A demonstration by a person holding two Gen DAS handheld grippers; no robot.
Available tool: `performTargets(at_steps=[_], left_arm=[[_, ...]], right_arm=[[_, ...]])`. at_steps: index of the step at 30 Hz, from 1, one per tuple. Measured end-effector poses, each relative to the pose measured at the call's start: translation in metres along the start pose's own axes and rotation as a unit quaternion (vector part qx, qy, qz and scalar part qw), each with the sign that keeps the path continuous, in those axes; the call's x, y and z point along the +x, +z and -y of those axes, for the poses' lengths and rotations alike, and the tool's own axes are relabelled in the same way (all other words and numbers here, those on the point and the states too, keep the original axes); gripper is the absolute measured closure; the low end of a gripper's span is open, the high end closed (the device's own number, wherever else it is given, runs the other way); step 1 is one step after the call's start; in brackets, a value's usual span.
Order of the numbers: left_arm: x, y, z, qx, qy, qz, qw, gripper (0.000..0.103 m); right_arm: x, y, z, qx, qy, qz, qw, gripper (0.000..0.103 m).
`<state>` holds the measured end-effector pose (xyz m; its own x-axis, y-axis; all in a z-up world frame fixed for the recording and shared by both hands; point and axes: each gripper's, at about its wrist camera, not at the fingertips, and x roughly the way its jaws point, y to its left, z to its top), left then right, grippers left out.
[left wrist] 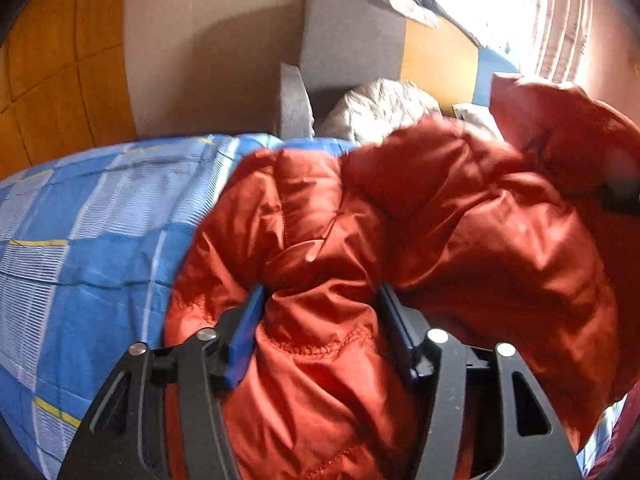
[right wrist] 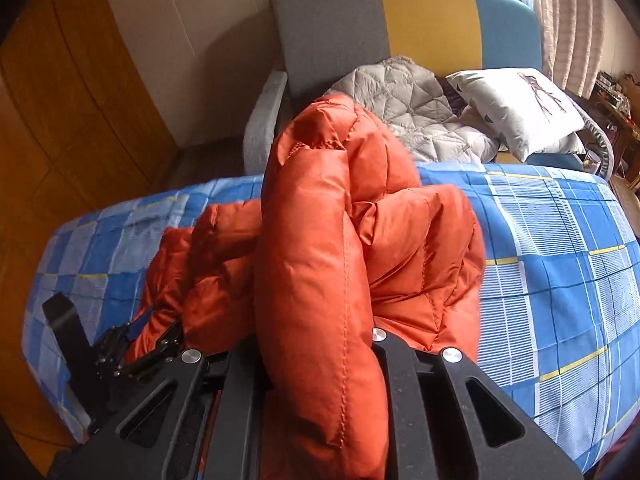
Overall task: Fold large clothes
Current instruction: 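Lift the held jacket edge with the right tool toward the left tool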
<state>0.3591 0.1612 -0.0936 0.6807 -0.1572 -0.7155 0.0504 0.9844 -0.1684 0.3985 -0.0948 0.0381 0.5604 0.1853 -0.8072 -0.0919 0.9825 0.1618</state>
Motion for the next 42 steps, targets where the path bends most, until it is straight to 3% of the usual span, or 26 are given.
performTargets(at_steps=[7,12,18,22,28,34,39,42], left_arm=[[-0.029,0.014,0.009,-0.013,-0.057,0.035,0.9977,0.051],[-0.025,0.018,0.05,0.015,-0.092,0.021,0.9954,0.051],[0.03,0.011,0.085,0.032,-0.069,-0.046,0.9961,0.05],[0.055,0.009,0.091,0.032,-0.05,-0.049,0.997,0.049],[0.051,0.006,0.099,0.037,-0.041,-0.051,0.9971,0.05],[0.002,0.012,0.064,0.003,-0.062,-0.023,0.9978,0.05],[-0.043,0.013,-0.006,-0.043,-0.02,0.022,0.9987,0.051],[-0.04,0.001,-0.035,-0.039,-0.012,-0.014,0.9991,0.052]], right_arm=[[-0.009,0.004,0.023,0.016,-0.005,0.008,1.0,0.092],[-0.011,0.003,0.026,0.019,-0.004,0.008,1.0,0.092],[-0.011,0.003,0.03,0.024,0.006,0.005,1.0,0.092],[-0.007,0.005,0.018,0.018,0.012,0.005,1.0,0.092],[-0.005,0.003,-0.005,0.004,0.009,0.002,1.0,0.092],[-0.011,-0.002,-0.011,0.003,0.001,0.007,1.0,0.092],[-0.022,-0.004,-0.018,-0.005,-0.009,0.019,1.0,0.092],[-0.03,-0.002,-0.018,-0.001,-0.011,0.029,1.0,0.092]])
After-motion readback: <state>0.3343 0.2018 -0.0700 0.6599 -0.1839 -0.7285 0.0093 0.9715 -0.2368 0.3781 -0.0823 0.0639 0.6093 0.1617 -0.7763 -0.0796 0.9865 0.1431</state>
